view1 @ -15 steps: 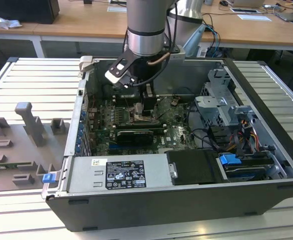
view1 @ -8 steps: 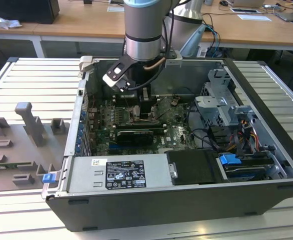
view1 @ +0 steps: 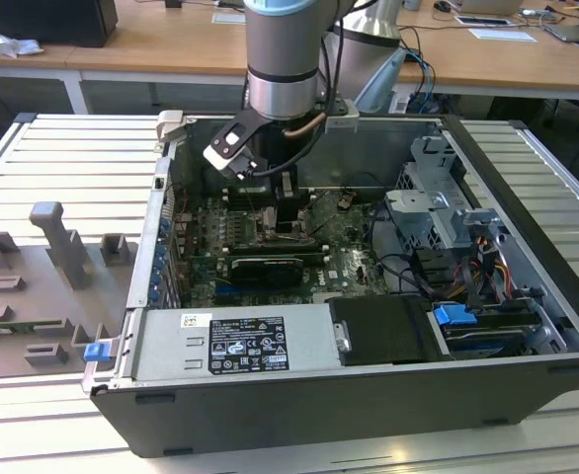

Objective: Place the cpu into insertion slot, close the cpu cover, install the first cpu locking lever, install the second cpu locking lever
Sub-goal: 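Place the cpu into insertion slot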

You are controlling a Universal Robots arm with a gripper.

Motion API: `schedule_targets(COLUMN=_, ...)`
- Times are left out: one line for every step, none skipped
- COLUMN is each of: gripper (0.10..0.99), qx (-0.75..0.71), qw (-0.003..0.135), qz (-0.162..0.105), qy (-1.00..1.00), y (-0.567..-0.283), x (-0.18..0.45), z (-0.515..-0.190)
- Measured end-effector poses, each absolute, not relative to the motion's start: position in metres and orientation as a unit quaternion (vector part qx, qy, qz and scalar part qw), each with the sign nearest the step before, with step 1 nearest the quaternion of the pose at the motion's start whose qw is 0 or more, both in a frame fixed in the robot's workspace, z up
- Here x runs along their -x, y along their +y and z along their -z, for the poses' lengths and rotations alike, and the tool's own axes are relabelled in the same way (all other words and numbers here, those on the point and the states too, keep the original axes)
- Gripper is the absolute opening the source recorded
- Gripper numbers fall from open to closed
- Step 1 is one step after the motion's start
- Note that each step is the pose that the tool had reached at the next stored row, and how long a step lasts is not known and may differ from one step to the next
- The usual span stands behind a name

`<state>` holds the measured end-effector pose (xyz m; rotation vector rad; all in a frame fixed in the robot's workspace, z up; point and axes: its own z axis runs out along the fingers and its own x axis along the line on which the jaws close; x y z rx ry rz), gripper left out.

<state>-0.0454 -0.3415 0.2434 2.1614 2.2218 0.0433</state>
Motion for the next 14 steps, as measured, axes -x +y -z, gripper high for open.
schedule_targets(gripper=0.541, qx=-0.697, qw=0.021, qz=-0.014, qy=0.717, y=-0.341, x=0.045, z=-0.243)
schedule_targets(gripper=0.541, qx=-0.697, qw=0.021, qz=-0.014, qy=0.716, y=-0.341, x=0.045, z=-0.243)
schedule_targets(gripper=0.541, qx=-0.697, qw=0.021, qz=-0.014, qy=0.717, y=-0.34, x=0.045, z=-0.242)
schedule_targets(gripper=0.541, qx=-0.697, qw=0.021, qz=-0.014, qy=0.717, y=-0.339, x=0.045, z=-0.241)
schedule_targets(gripper=0.541, qx=-0.697, qw=0.021, qz=-0.014, qy=0.717, y=-0.338, x=0.045, z=-0.24)
schedule_targets(gripper=0.541, qx=-0.697, qw=0.02, qz=-0.014, qy=0.717, y=-0.335, x=0.045, z=-0.238)
schedule_targets(gripper=0.541, qx=-0.697, qw=0.02, qz=-0.013, qy=0.717, y=-0.333, x=0.044, z=-0.237)
schedule_targets(gripper=0.541, qx=-0.697, qw=0.02, qz=-0.013, qy=0.717, y=-0.331, x=0.044, z=-0.235)
schedule_targets(gripper=0.541, qx=-0.697, qw=0.02, qz=-0.013, qy=0.717, y=-0.33, x=0.044, z=-0.234)
schedule_targets(gripper=0.541, qx=-0.697, qw=0.02, qz=-0.013, qy=0.717, y=-0.33, x=0.044, z=-0.233)
schedule_targets(gripper=0.541, qx=-0.697, qw=0.02, qz=-0.013, qy=0.717, y=-0.329, x=0.044, z=-0.232)
schedule_targets(gripper=0.541, qx=-0.698, qw=0.02, qz=-0.013, qy=0.716, y=-0.329, x=0.044, z=-0.232)
schedule_targets(gripper=0.541, qx=-0.698, qw=0.02, qz=-0.013, qy=0.715, y=-0.329, x=0.044, z=-0.232)
schedule_targets(gripper=0.541, qx=-0.703, qw=0.02, qz=-0.013, qy=0.711, y=-0.329, x=0.044, z=-0.23)
